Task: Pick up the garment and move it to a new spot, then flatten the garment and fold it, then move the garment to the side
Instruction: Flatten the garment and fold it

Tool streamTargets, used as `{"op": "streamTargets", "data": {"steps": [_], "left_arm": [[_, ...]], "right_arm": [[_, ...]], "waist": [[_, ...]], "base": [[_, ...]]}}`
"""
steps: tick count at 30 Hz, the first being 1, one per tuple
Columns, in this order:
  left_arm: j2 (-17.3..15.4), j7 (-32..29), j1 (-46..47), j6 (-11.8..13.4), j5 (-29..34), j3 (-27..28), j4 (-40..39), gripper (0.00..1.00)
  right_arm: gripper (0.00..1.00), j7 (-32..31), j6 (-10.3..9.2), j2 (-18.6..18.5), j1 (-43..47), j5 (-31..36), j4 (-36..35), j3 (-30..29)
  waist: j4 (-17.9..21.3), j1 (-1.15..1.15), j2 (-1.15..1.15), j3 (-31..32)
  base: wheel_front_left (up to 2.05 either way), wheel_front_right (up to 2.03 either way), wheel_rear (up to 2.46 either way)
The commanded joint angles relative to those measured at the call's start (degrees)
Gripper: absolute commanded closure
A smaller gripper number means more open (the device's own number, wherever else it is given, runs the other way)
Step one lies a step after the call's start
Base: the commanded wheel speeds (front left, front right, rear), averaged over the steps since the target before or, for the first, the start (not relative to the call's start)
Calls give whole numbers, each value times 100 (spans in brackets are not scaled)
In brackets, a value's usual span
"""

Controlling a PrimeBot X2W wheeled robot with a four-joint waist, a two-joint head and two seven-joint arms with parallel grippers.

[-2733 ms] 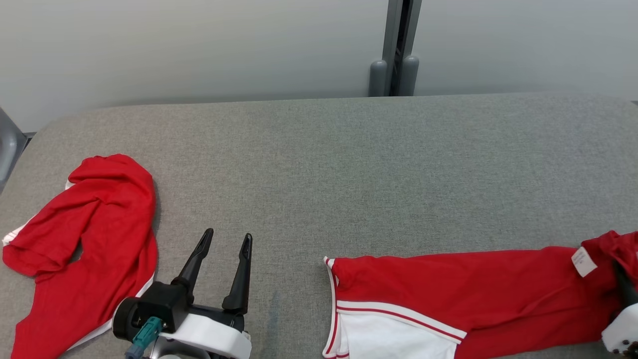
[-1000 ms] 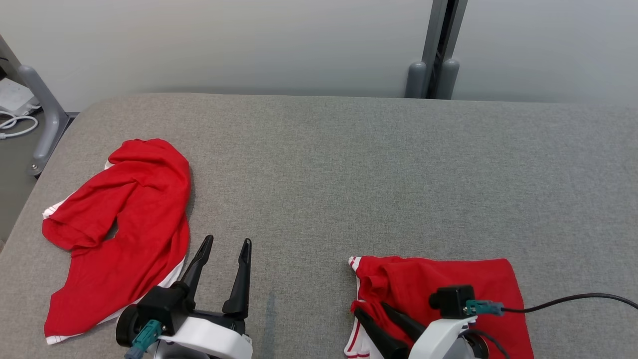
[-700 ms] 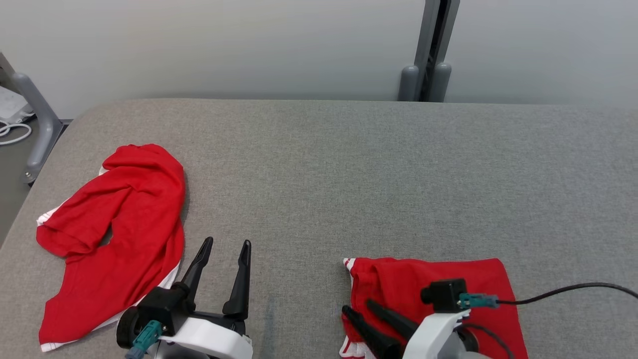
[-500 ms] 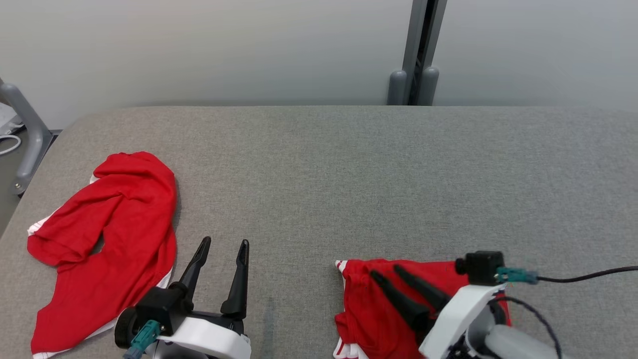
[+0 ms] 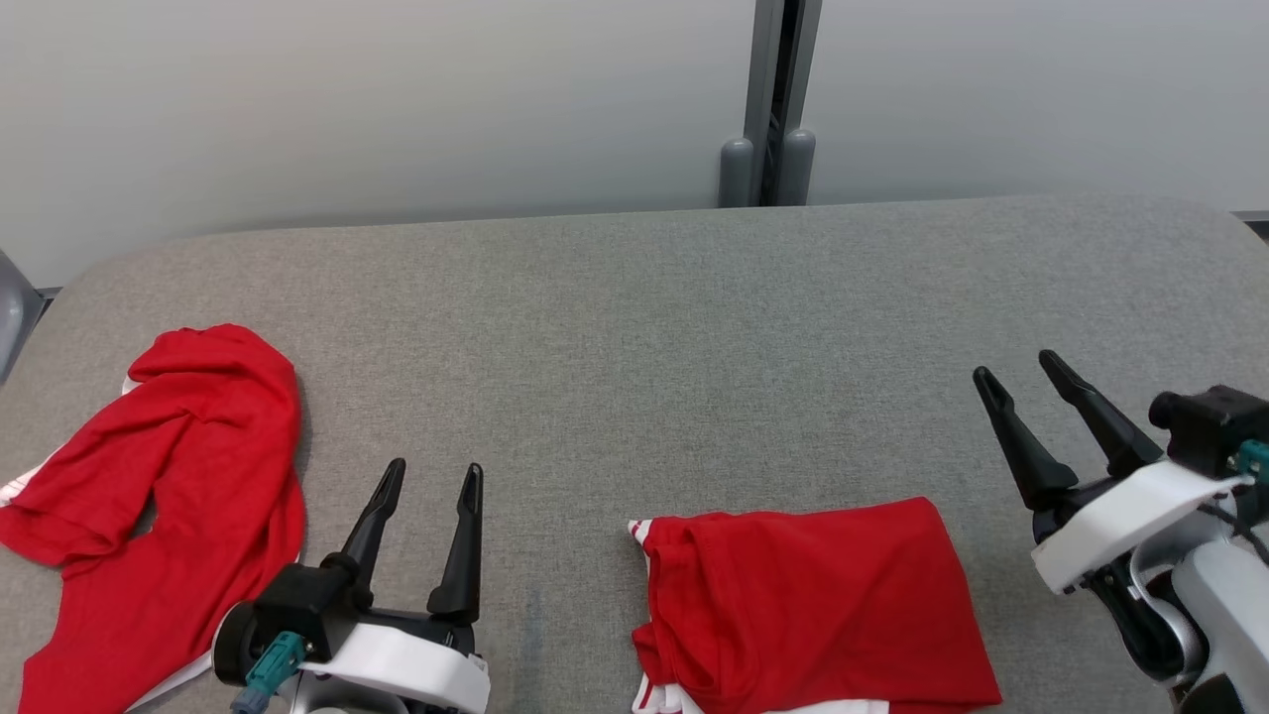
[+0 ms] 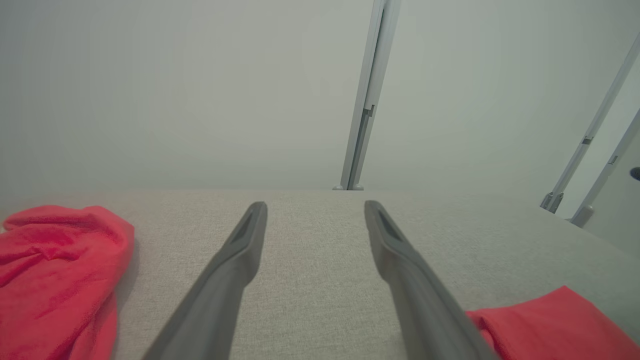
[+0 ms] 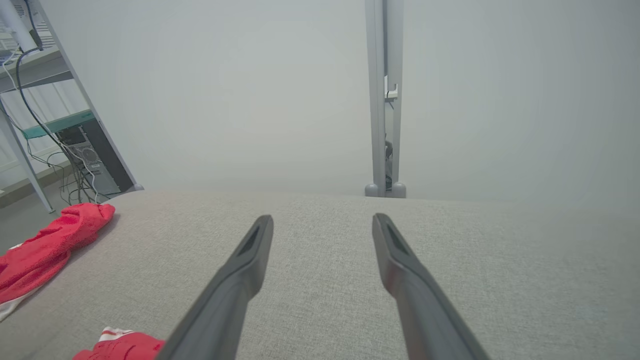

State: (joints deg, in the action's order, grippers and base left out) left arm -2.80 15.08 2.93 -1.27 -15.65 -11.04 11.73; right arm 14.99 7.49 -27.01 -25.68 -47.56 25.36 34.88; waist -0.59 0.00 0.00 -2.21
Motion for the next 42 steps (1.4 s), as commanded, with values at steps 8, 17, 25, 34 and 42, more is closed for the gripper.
{"op": "streamTargets", "data": {"steps": [8,17,25,34,42], "left_arm": [[-23,5,113,-22,48,32,-98,0],[-22,4,75,-12,86,16,-149,0],[-22,5,101,-8,87,-5,-168,0],[-23,5,213,-37,48,-85,-133,0],[-22,5,352,-57,26,-142,-111,0]], "right_arm": [[0,30,0,772,1237,2528,-683,-1776],[0,31,-1,1391,1822,3467,-979,-2481],[100,32,-1,1496,1865,3655,-1005,-2644],[100,32,-1,1807,1820,3637,-818,-1890],[100,32,-1,2067,1605,3493,54,-1215]], "waist": [[45,0,0,-70],[36,0,0,-82],[-12,0,0,-120],[-212,0,0,-319],[-517,0,0,-498]], "base": [[0,0,0],[0,0,0],[0,0,0],[0,0,0],[0,0,0]]}}
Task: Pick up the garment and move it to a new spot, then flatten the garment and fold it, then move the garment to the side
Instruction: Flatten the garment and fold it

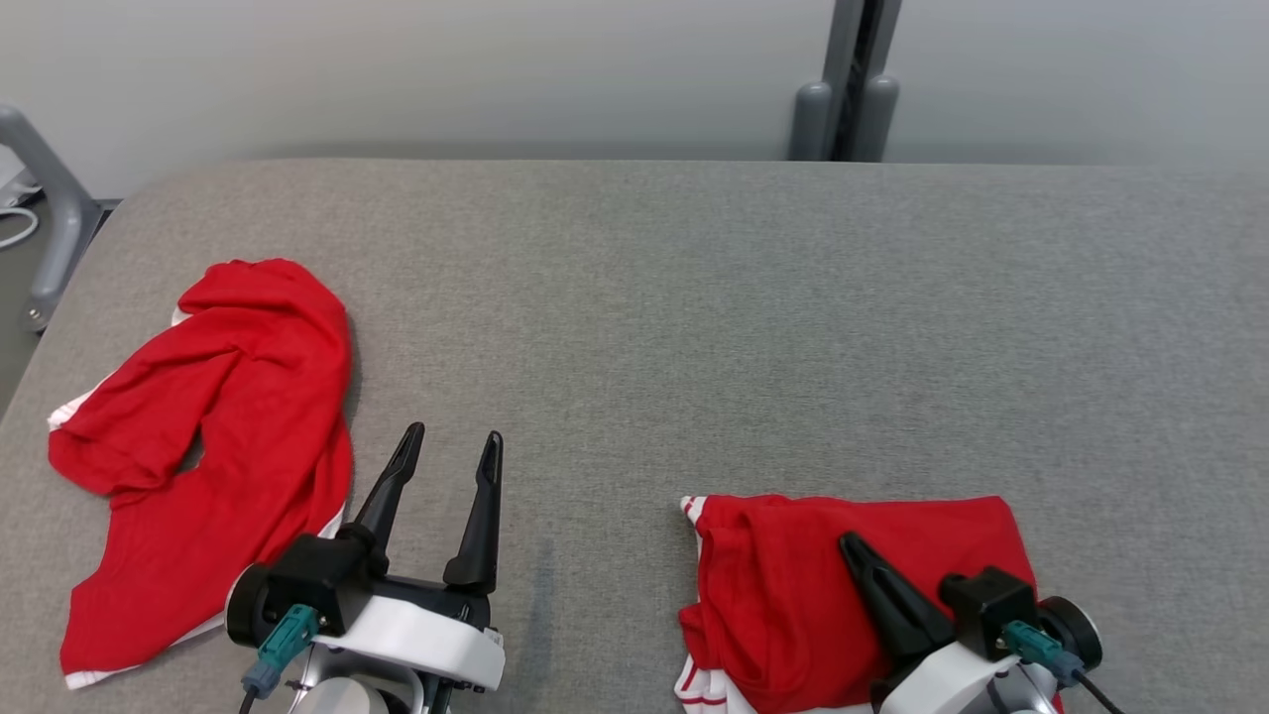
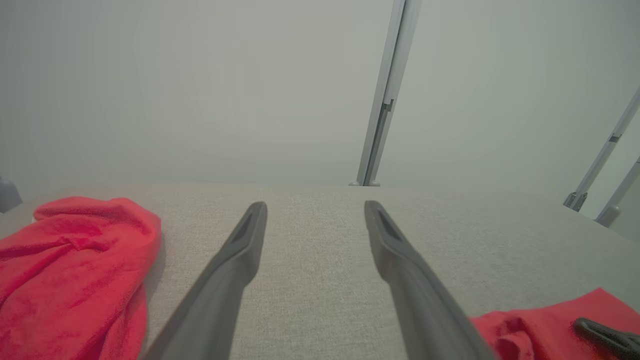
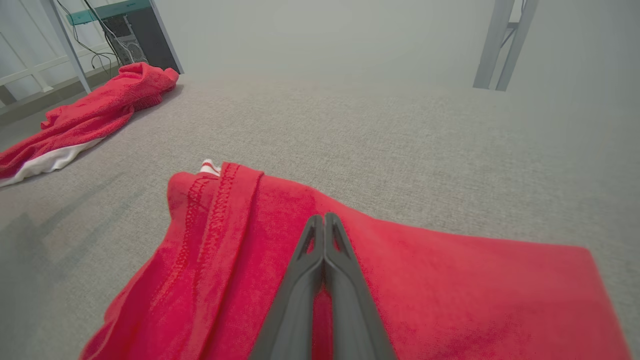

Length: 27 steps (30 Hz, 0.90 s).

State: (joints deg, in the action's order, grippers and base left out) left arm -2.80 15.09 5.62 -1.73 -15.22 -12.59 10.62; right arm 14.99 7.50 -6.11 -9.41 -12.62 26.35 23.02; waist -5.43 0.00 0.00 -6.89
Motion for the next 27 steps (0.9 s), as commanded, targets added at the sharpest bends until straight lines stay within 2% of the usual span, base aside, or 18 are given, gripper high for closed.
{"op": "streamTargets", "data": {"steps": [1,11,21,27], "left_arm": [[-23,3,95,-11,-20,11,0,0],[-22,3,191,-13,-40,-1,-3,0],[-22,3,146,18,-57,-5,23,0],[-22,3,130,8,-72,-57,25,0]], "right_arm": [[100,32,-2,-7,-44,-18,38,16],[100,32,-1,50,-271,-327,587,515],[100,32,-1,89,-409,-709,194,1009],[100,32,-1,36,-544,-826,431,1407]], "waist": [[-70,0,0,-50],[-362,0,0,-207],[-404,0,0,-169],[-418,0,0,-143]], "base": [[0,0,0],[0,0,0],[0,0,0],[0,0,0]]}}
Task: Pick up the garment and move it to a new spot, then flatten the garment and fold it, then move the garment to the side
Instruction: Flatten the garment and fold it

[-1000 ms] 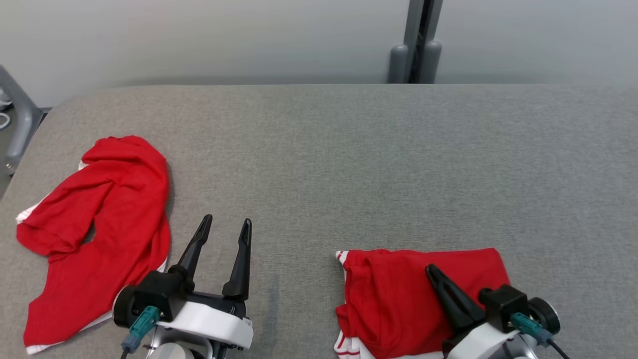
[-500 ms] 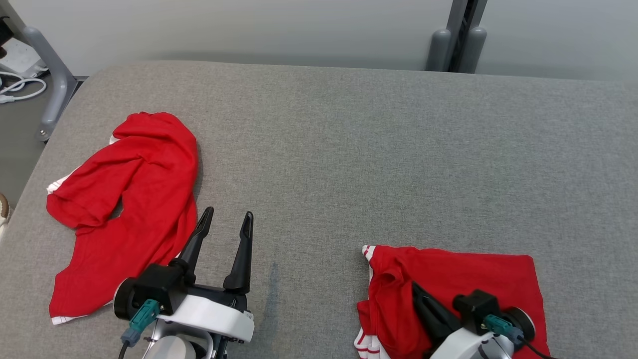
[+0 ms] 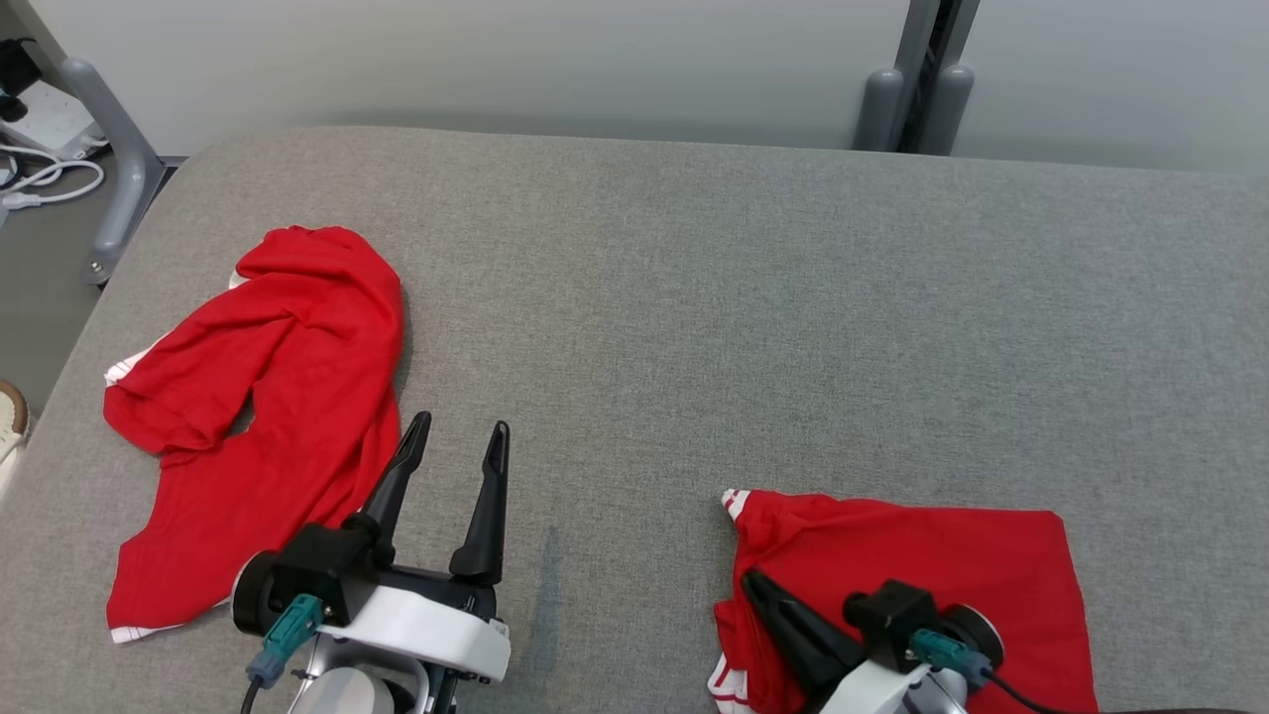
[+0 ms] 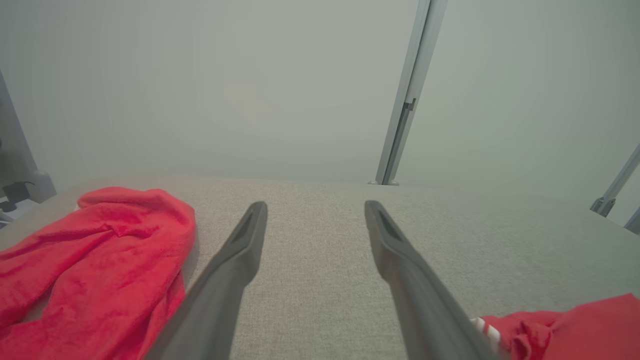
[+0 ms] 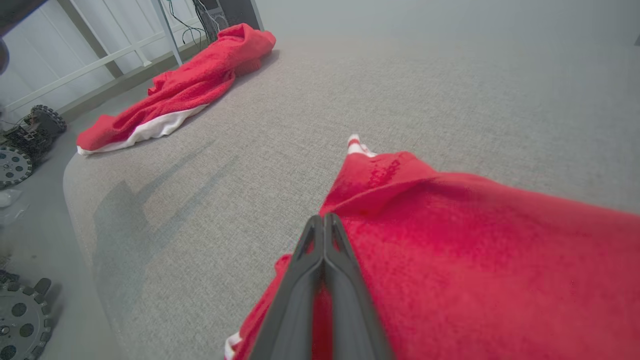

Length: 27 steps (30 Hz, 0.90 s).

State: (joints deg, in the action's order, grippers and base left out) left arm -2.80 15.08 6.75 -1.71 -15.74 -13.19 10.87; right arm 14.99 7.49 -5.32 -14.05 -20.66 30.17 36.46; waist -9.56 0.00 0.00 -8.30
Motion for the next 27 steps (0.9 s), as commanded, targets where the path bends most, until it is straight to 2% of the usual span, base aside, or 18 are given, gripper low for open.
{"op": "streamTargets", "data": {"steps": [1,3,13,27], "left_arm": [[-22,4,21,5,-19,-4,-1,0],[-23,5,30,7,-14,-7,3,0],[-22,4,-38,-22,8,14,61,0],[-22,4,46,-48,6,-54,67,0]], "right_arm": [[100,32,0,-44,-123,-56,91,127],[100,33,0,-63,-184,-103,165,179],[100,33,-1,-55,-219,103,355,-526],[100,33,-1,20,-572,289,955,-775]], "waist": [[-11,0,0,-5],[-18,0,0,-8],[-15,0,0,66],[-108,0,0,-20]], "base": [[0,0,0],[0,0,0],[0,0,0],[0,0,0]]}}
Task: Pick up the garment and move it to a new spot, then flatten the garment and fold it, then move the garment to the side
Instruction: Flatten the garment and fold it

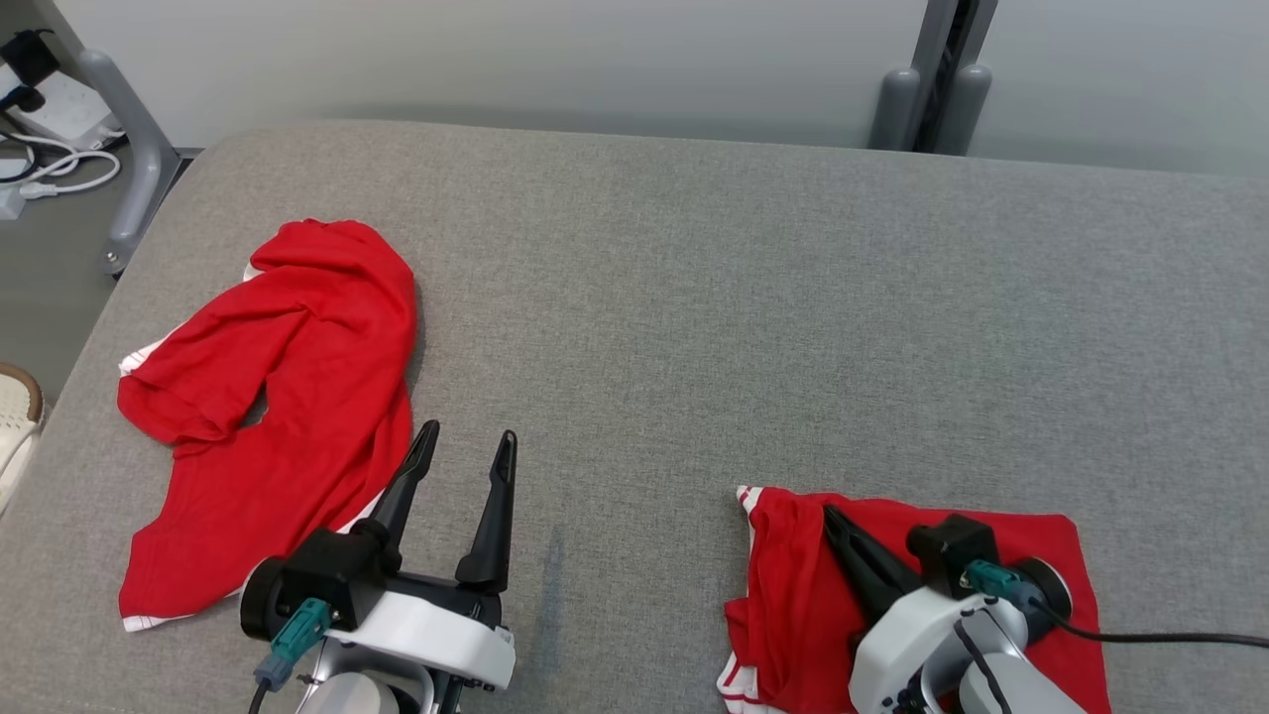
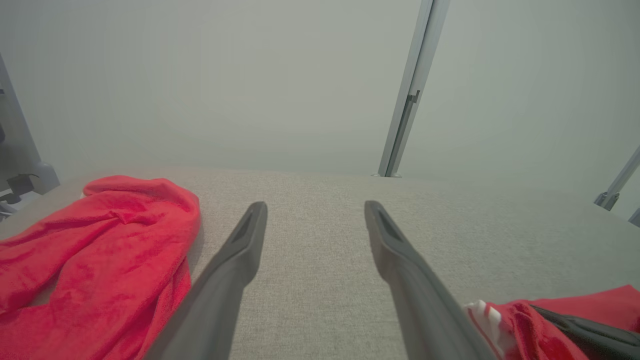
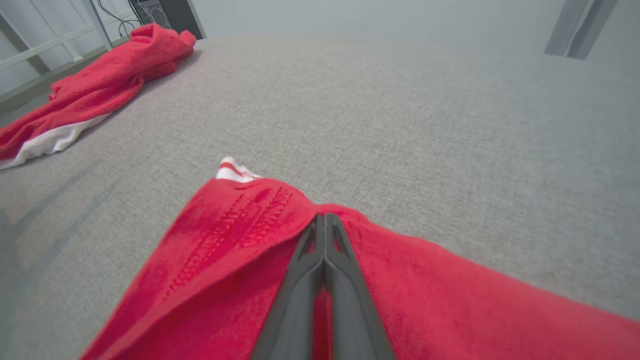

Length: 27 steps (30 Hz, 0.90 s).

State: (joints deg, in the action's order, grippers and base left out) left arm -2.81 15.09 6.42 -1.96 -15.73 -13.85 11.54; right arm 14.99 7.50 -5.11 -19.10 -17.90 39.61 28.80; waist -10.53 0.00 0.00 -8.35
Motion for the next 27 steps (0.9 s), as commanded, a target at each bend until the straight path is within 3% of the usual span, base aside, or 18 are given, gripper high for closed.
{"op": "streamTargets", "data": {"steps": [1,11,27], "left_arm": [[-21,3,97,-21,1,10,-1,0],[-21,3,150,20,-47,-19,11,0],[-21,4,160,87,-121,-53,8,0]], "right_arm": [[100,33,-2,8,-111,17,38,-13],[100,33,-2,85,-369,-80,93,338],[100,32,-2,82,-513,-950,-70,1890]], "waist": [[-22,0,0,-32],[-122,0,0,-118],[-120,0,0,-110]], "base": [[0,0,0],[0,0,0],[0,0,0]]}}
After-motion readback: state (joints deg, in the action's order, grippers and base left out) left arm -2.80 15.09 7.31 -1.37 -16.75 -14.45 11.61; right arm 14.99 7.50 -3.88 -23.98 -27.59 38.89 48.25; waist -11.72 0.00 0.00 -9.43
